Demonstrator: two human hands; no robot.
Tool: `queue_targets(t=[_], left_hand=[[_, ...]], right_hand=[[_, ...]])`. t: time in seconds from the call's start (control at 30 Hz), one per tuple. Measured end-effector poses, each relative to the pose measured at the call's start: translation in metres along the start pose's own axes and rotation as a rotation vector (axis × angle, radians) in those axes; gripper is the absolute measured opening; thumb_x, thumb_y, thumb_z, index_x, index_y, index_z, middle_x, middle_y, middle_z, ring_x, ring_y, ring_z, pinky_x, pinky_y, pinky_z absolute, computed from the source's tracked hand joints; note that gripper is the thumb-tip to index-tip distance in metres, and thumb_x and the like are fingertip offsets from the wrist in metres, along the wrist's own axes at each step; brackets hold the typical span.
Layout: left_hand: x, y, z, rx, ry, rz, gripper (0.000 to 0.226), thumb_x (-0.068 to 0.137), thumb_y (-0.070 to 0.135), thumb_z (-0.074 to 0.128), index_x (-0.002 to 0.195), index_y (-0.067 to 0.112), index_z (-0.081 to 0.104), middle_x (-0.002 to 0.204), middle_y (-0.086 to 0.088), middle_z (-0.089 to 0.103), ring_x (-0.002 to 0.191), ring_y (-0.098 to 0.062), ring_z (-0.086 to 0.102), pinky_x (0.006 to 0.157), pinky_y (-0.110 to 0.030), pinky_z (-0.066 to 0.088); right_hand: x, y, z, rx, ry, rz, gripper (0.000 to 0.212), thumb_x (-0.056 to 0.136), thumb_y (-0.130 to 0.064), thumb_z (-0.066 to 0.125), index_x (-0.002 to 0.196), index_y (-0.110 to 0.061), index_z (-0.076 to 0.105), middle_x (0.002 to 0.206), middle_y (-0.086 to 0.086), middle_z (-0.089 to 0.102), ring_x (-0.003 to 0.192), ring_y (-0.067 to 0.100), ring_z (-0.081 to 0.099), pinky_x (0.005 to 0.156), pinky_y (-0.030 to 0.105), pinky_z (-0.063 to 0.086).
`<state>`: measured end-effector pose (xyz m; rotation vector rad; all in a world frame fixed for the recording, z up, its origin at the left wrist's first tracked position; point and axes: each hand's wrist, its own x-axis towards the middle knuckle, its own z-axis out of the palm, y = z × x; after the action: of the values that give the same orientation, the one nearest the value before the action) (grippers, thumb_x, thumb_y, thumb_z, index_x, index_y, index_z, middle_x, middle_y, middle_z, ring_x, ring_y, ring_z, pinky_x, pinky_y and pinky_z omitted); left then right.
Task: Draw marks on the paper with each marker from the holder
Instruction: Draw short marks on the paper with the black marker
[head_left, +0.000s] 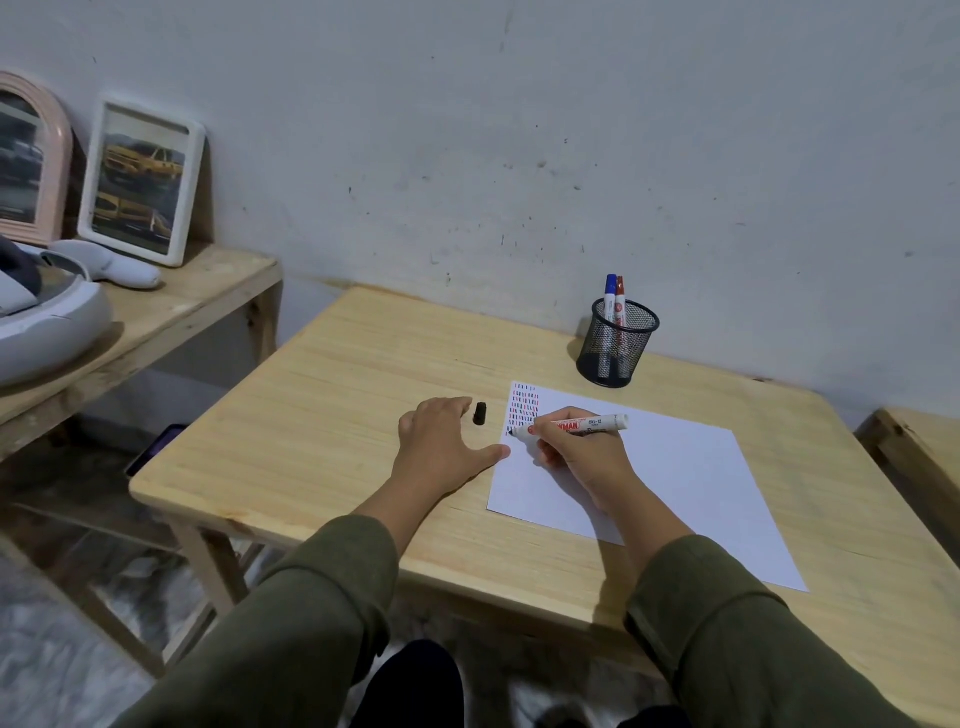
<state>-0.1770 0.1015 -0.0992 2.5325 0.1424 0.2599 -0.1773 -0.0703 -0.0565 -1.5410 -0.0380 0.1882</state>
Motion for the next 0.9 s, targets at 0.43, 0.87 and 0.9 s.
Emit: queue_targets(t=[0.43, 0.87, 0.9], left_hand=[[0.0, 0.002, -0.002, -0.064, 0.011, 0.01, 0.067, 0.073, 0.058, 0.062, 0.131, 0.03, 0.045, 0.131, 0.01, 0.055, 0.13, -0.011, 0.041, 0.107, -0.035, 0.021], [0.014, 0.027, -0.005, -0.475, 0.088, -0.148, 0.02, 0.087, 0.022, 0.054, 0.091, 0.037, 0.067, 0.084, 0.013, 0.072, 0.095, -0.015, 0.065, 0.092, -0.035, 0.045], [0.015, 0.032, -0.007, -0.629, 0.115, -0.197, 0.019, 0.086, 0.022, 0.056, 0.086, 0.036, 0.067, 0.079, 0.014, 0.071, 0.083, -0.015, 0.07, 0.089, -0.039, 0.051]], right_hand=[[0.002, 0.002, -0.002, -0.015, 0.027, 0.026, 0.006, 0.082, -0.002, 0.064, 0.088, -0.002, 0.064, 0.062, 0.011, 0.057, 0.046, 0.011, 0.052, 0.059, 0.027, 0.054], [0.001, -0.014, -0.021, -0.062, 0.051, -0.064, 0.036, 0.077, -0.009, 0.072, 0.111, -0.02, 0.065, 0.068, 0.007, 0.063, 0.058, 0.018, 0.058, 0.067, 0.031, 0.053], [0.001, -0.019, -0.023, -0.051, 0.058, -0.071, 0.031, 0.078, -0.007, 0.072, 0.106, -0.018, 0.066, 0.068, 0.007, 0.063, 0.056, 0.017, 0.058, 0.067, 0.031, 0.052]])
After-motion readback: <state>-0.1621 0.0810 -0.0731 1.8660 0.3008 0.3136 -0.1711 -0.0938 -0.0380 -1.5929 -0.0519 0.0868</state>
